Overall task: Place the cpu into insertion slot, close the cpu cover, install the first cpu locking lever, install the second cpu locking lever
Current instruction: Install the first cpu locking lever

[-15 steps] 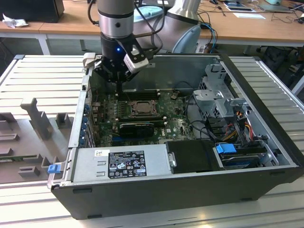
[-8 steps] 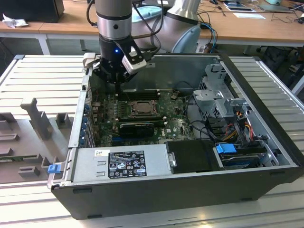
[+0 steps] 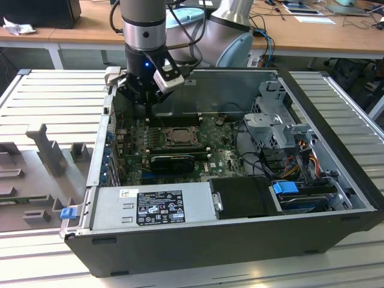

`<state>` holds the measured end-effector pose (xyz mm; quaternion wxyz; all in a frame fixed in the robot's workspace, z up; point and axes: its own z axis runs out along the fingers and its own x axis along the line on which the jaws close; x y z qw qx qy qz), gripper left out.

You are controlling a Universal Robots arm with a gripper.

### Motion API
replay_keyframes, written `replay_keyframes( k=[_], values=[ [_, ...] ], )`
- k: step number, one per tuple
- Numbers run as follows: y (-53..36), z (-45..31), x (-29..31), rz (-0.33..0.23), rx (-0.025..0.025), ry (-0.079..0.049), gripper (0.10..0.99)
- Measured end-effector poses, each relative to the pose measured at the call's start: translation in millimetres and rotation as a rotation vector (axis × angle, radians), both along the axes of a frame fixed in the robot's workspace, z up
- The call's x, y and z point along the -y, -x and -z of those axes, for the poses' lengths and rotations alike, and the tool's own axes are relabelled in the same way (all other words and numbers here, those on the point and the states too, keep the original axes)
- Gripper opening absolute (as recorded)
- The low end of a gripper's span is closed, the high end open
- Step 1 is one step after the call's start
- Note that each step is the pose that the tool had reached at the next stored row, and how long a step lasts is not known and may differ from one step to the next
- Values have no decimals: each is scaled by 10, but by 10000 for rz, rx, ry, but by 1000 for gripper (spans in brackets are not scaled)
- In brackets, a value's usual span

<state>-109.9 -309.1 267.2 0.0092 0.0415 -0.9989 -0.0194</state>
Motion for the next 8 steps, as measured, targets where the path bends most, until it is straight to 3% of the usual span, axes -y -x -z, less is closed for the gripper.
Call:
replay_keyframes(
  k=[8],
  values=[
    [0,59,-92,1,1,-30,106]
  ],
)
